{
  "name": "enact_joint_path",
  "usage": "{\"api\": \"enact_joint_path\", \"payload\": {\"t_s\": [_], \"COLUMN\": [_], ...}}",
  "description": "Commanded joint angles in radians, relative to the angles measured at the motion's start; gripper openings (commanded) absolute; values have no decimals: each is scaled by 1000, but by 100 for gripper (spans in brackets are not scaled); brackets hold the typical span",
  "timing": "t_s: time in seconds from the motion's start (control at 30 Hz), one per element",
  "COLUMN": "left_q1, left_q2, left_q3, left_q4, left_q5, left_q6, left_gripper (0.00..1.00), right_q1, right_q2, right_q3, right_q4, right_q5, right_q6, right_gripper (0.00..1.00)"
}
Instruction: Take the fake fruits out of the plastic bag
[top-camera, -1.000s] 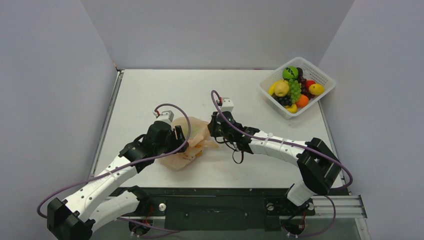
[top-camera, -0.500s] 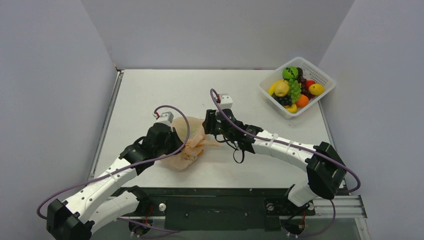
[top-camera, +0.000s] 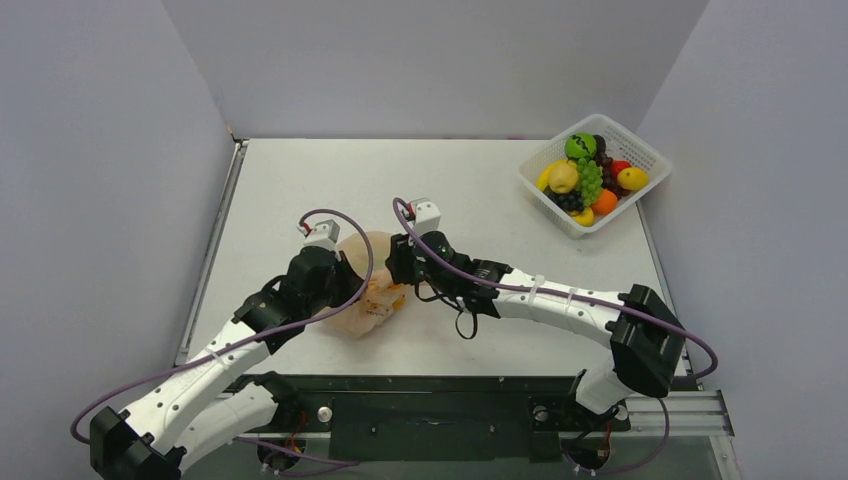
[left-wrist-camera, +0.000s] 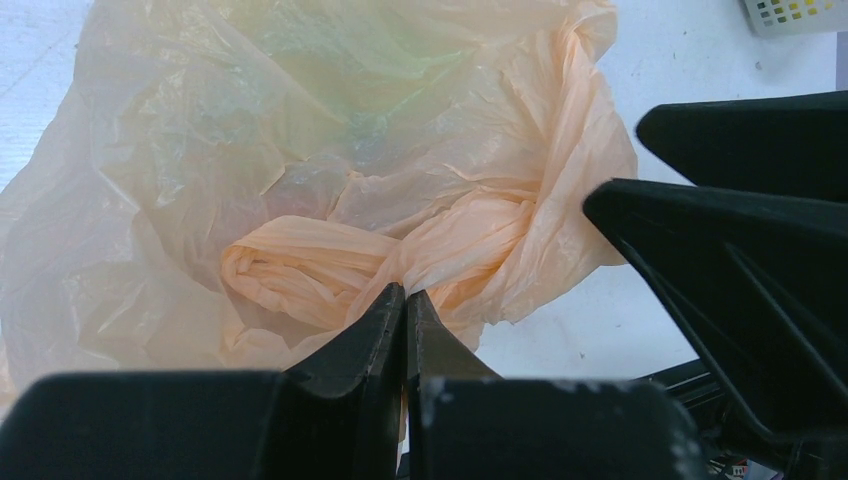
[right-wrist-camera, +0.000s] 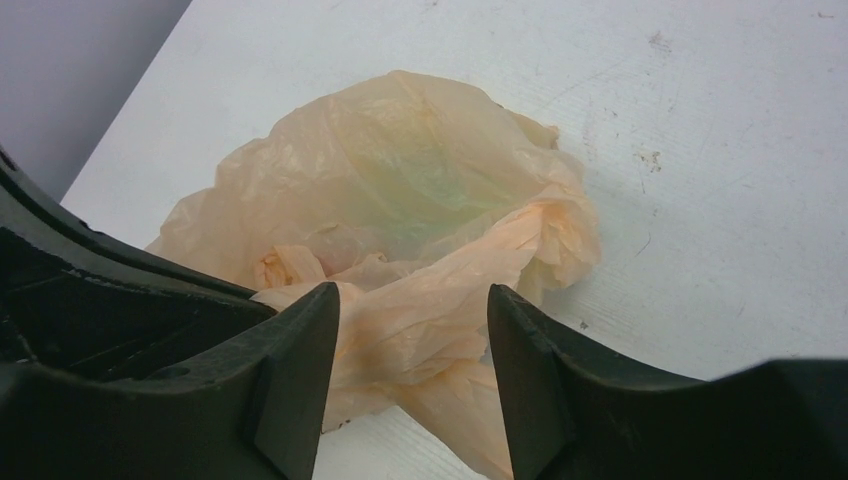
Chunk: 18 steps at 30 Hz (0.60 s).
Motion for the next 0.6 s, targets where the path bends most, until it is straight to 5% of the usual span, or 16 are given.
{"api": "enact_joint_path", "payload": {"t_s": [0.0,0.1,0.27,0.57], "left_q1": [6,6,5,5], "left_q2": [-22,-41,-83,-310], "left_q3": [9,-3,-10,34], "left_q4": [50,37,-1,-227], "left_q5": [-10,-17,-38,-302], "left_q6": [-17,-21,-30,-95], "left_gripper": [0,0,0,0], "right_q1": [7,4,-6,-254], "right_q2": [48,39,20,-52], "right_q3": [55,49,50,-47], "right_q4": [22,21,22,-72], "right_q5": [-1,17,40,205], "right_q6": [-8,-13,-22,213], "right_gripper": [35,28,0,0]}}
